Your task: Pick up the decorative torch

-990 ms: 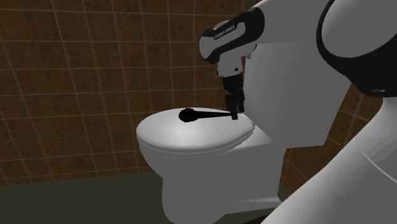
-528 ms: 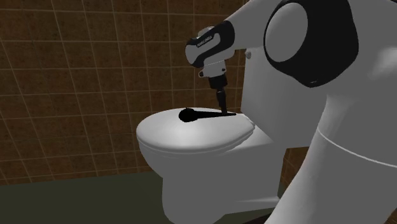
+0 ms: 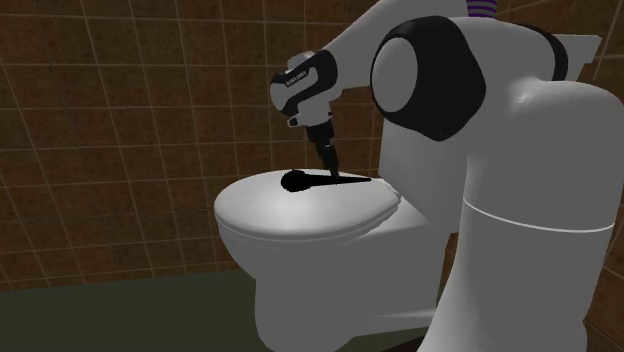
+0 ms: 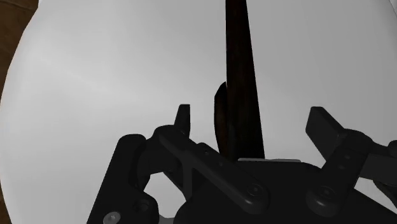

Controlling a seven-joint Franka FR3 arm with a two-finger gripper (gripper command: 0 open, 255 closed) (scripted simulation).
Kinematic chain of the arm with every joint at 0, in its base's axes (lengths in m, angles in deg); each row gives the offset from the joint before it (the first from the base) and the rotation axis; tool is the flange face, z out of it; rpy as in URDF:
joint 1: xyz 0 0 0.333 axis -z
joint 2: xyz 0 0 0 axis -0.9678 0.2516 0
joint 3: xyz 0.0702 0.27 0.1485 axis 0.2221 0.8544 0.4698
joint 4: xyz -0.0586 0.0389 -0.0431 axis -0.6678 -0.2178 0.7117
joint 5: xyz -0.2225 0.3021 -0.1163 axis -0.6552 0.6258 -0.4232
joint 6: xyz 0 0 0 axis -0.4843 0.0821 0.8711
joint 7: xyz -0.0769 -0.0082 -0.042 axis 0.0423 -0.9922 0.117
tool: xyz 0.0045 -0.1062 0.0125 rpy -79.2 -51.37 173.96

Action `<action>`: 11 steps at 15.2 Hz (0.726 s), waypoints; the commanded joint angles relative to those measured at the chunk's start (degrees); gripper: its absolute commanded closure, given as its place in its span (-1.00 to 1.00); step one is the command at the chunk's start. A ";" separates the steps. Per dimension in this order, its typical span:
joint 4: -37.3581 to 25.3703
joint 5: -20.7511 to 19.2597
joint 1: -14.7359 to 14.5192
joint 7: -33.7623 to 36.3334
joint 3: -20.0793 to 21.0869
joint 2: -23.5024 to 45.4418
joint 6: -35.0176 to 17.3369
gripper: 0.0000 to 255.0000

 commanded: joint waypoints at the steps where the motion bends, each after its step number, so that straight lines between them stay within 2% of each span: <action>1: 0.87 -0.02 -0.03 -0.15 0.07 0.46 -1.39 -1.00; 5: 3.88 -0.14 0.05 0.58 0.03 0.85 -4.70 -1.00; 7: 3.88 -0.14 0.05 0.58 0.03 0.84 -4.70 -1.00; 8: 3.79 -0.13 0.06 0.56 0.03 0.91 -4.68 1.00; 11: 3.76 -0.13 0.04 0.57 0.03 0.88 -4.62 1.00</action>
